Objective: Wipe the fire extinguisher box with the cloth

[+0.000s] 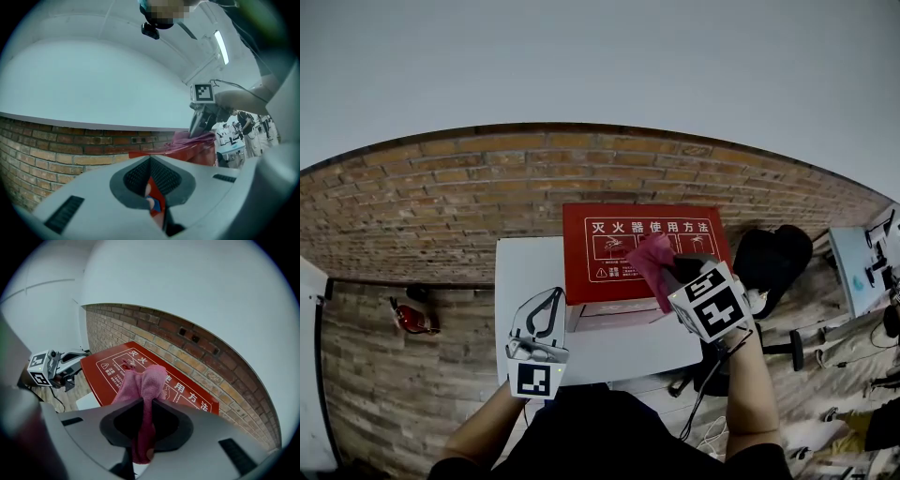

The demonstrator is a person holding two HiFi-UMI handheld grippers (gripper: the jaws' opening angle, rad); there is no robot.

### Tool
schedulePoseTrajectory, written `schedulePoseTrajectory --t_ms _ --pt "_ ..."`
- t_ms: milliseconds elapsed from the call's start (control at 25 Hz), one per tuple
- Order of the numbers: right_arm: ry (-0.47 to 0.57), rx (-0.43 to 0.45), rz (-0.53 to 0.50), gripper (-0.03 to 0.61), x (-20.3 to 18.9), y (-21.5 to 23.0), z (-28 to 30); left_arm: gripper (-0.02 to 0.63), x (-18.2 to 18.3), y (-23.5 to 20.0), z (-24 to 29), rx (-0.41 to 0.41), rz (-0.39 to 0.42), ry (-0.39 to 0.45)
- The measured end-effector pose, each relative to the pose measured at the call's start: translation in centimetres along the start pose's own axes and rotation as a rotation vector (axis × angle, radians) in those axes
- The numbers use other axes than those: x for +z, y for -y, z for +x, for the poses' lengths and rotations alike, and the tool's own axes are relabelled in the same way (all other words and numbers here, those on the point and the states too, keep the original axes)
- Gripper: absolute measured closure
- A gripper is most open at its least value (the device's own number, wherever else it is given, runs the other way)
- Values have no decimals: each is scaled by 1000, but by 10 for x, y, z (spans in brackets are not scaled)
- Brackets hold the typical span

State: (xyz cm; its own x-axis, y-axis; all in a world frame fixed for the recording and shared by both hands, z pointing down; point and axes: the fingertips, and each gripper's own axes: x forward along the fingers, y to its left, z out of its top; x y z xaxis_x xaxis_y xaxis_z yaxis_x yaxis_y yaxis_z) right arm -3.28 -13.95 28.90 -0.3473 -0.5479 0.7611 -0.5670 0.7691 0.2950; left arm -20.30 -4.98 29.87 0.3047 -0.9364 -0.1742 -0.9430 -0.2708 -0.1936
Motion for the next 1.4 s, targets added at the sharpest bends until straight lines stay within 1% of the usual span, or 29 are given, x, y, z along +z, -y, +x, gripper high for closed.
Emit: schedulePoseTrajectory --t_ms 80,160,200,320,360,440,560,680,920,1040,1120,1320,1400 --pt "-1 -1 0 517 -2 2 -1 592 -6 0 -1 9 -27 -38" --pt "-4 -5 0 517 -4 5 -1 592 -11 -1 -1 15 -37 -65" --pt "-6 -8 1 517 -5 7 -1 592 -10 -1 -1 15 -31 -64" --pt "-7 -15 6 517 -11 13 -2 592 1 -2 2 17 15 7" --pt "-6 -18 8 517 -13 15 -3 592 2 -2 2 21 11 8" --pt "-5 -22 10 517 -16 19 -4 592 -6 -1 1 33 -16 -33" --pt "-8 -36 14 517 -22 26 -6 592 -8 -2 1 39 -1 -46" --pt "-10 -48 24 517 -29 34 -8 592 -13 -2 1 53 -27 -79" --pt "-11 -60 42 517 -42 47 -14 592 -7 -4 2 69 -9 -56" --pt "-10 -61 49 517 -47 53 -16 592 -9 -4 1 77 -11 -76" --pt "-10 -64 52 517 -50 56 -17 592 -10 -4 0 76 8 -92" --pt "-13 -79 60 517 -59 67 -20 592 -6 -4 1 90 38 -87" --pt "-16 -87 60 517 -63 72 -21 592 -7 -4 1 102 28 -90"
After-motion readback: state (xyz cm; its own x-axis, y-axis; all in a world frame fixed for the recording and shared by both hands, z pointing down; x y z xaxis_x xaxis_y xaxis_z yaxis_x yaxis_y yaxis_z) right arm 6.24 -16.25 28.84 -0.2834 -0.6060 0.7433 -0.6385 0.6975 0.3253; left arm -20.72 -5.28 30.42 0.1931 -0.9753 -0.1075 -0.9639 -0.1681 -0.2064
